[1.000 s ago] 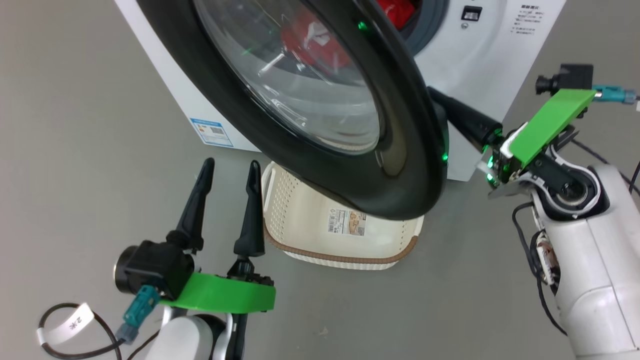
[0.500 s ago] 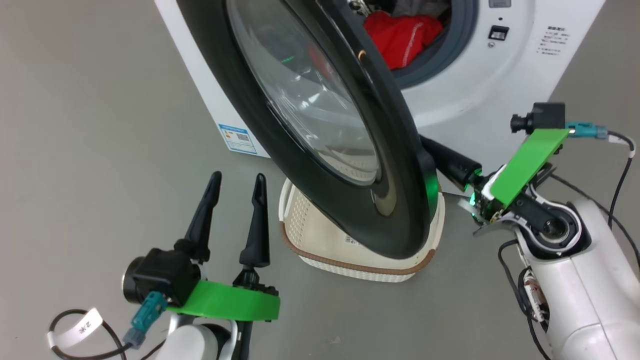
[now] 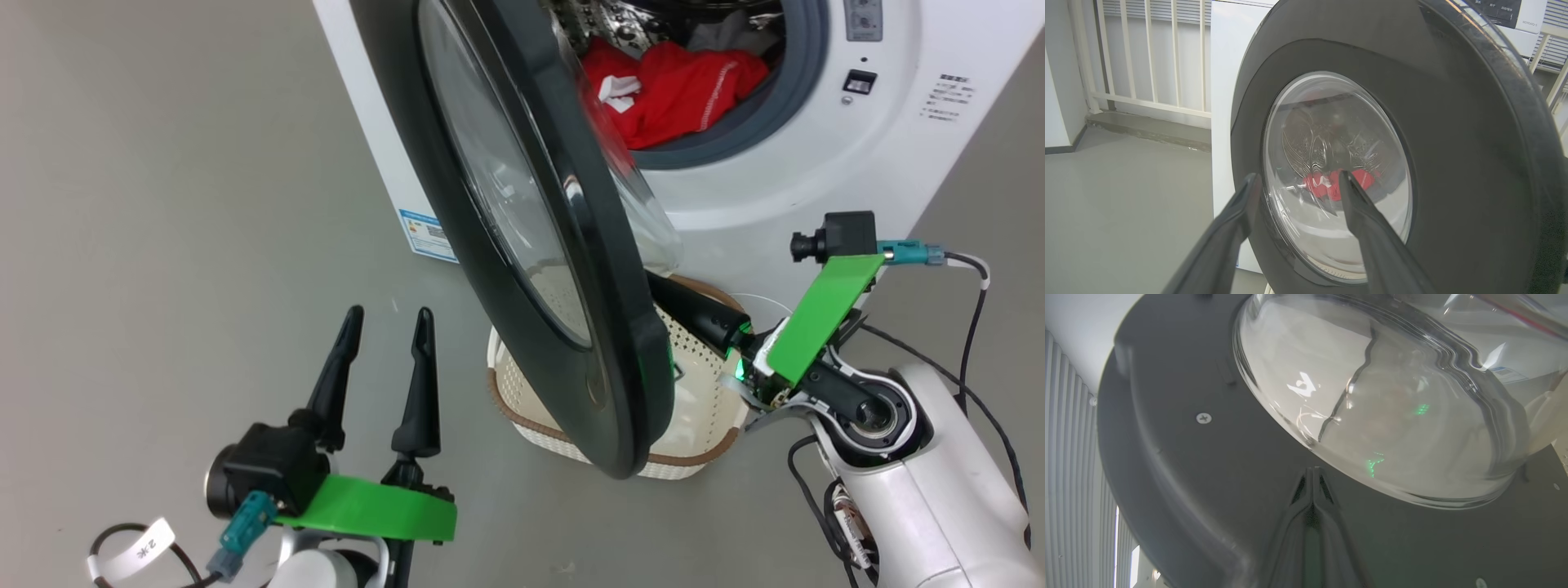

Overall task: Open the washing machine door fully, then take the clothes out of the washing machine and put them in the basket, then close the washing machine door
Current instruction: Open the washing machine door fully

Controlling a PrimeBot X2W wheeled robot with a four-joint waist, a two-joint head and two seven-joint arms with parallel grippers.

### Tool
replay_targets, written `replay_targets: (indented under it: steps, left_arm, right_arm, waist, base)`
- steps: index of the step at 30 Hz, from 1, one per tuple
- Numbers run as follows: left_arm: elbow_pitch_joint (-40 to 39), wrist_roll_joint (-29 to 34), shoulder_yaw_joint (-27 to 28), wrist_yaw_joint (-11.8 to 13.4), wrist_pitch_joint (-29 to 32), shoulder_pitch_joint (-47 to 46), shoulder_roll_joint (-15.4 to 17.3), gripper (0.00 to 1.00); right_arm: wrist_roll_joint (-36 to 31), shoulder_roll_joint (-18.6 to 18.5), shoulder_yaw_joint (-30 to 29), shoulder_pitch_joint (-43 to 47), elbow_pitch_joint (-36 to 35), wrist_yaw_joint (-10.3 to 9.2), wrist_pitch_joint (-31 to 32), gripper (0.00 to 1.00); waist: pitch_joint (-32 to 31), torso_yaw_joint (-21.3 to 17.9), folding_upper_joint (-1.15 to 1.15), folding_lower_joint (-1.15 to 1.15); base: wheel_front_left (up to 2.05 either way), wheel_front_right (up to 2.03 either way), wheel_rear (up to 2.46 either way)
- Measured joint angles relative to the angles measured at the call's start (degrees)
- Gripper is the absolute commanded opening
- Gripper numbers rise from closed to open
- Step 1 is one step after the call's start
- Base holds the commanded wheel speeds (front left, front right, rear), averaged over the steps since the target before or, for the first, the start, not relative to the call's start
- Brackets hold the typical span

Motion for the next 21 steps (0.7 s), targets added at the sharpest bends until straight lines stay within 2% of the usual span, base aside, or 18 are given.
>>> replay_targets:
  steps: [21]
  left_arm:
    - [0.21,-0.43,-0.25,0.04,0.0,0.66,0.02,1.0]
  right_arm:
    - [2.63,-0.07,5.36,1.73,-1.66,0.0,0.0,0.0]
  waist:
    - [-0.34,4.23,0.0,0.0]
  base:
    - [0.0,0.0,0.0]
